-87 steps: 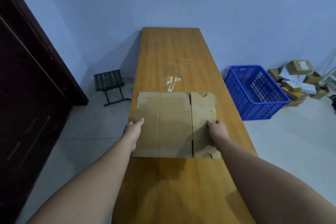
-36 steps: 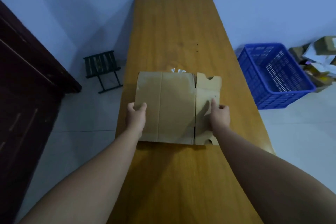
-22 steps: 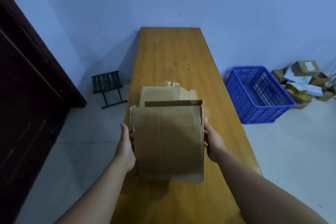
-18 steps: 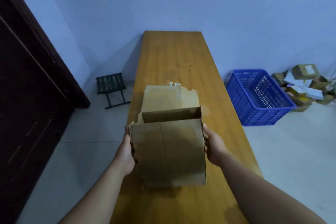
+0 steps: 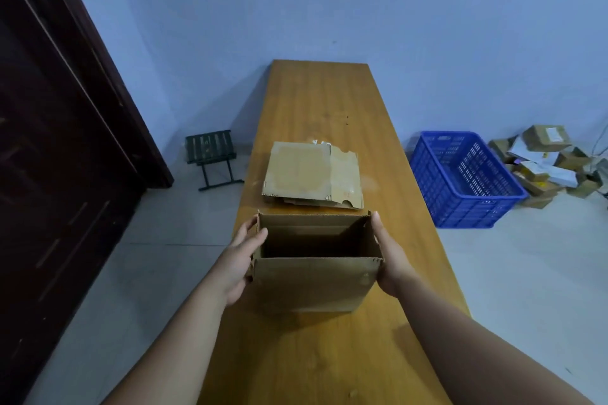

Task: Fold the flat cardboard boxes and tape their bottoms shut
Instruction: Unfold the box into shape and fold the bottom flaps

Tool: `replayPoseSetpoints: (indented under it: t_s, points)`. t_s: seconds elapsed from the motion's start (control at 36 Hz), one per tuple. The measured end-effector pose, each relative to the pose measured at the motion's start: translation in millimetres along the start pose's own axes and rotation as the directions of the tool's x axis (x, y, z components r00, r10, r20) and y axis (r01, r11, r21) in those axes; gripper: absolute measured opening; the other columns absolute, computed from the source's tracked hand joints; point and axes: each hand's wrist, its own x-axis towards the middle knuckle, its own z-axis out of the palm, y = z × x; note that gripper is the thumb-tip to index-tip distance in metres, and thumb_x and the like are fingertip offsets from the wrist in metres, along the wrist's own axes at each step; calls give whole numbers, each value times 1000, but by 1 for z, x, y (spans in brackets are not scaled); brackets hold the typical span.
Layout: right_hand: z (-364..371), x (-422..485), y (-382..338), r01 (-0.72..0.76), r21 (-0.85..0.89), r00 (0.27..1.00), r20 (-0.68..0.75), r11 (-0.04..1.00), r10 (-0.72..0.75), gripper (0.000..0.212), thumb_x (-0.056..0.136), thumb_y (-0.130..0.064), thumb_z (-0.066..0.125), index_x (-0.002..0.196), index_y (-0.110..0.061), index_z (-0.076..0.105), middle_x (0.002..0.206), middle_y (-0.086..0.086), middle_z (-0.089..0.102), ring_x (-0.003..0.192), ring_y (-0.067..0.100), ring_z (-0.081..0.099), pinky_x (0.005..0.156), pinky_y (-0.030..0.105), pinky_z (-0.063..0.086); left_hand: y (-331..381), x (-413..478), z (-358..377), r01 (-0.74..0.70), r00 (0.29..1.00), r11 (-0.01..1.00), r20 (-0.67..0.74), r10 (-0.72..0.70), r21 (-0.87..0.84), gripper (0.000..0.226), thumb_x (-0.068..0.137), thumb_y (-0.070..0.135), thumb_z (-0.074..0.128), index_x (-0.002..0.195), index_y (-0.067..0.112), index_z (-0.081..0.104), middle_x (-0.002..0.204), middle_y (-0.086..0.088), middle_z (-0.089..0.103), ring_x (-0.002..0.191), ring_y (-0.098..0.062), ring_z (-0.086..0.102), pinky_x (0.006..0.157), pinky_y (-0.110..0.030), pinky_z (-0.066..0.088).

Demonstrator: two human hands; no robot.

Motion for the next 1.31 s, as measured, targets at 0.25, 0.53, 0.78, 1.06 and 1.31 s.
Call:
replayPoseSetpoints:
  t_s: [0.25, 0.53, 0.78, 1.06, 1.31]
  points:
    - [-2, -13, -11, 50, -93, 999, -14, 994, -51, 41, 87, -44, 61, 124, -25, 59, 123, 5, 60, 115, 24, 54, 103, 47, 44, 13, -10, 19, 6, 981, 749, -149, 124, 663, 56, 102, 27, 35, 152, 27, 8, 145, -9, 38, 95, -15, 55, 77, -29, 48]
    - [9, 6, -40, -18, -663, 981, -156, 749, -114, 18, 88, -22, 65, 100, -9, 63, 97, 9, 65, 88, 22, 61, 73, 33, 52, 24, -17, 34, 67, 974, 458, -158, 164, 887, 41, 90, 26, 61, 127, 13, 47, 103, -4, 57, 87, -17, 57, 68, -26, 47]
    - [26, 15, -37, -123, -918, 945, -224, 377, -238, 38, 87, -49, 59, 105, -19, 45, 101, 4, 59, 91, 26, 60, 76, 38, 52, 22, -29, 64, 59, 961, 261, -126, 246, 963, 46, 92, 37, 57, 125, 4, 52, 131, -11, 41, 109, -25, 51, 86, -31, 46]
    - [21, 21, -33, -30, -670, 990, -120, 742, -68, 86, 82, -42, 72, 143, -12, 20, 121, 8, 52, 95, 21, 51, 71, 29, 44, 17, -19, 51, -27, 996, 250, 48, -78, 968, 83, 93, 62, 32, 152, 14, -1, 159, -8, -2, 144, -29, 15, 114, -43, 24]
    - [-23, 20, -28, -89, -237, 975, 180, 968, 133, 46, 92, -41, 56, 133, -22, 49, 132, 3, 51, 122, 26, 46, 95, 41, 45, 27, -26, 28, -101, 968, 382, 180, -177, 919, 100, 76, 79, 27, 152, 19, 3, 156, 1, 9, 138, -23, 27, 110, -37, 30]
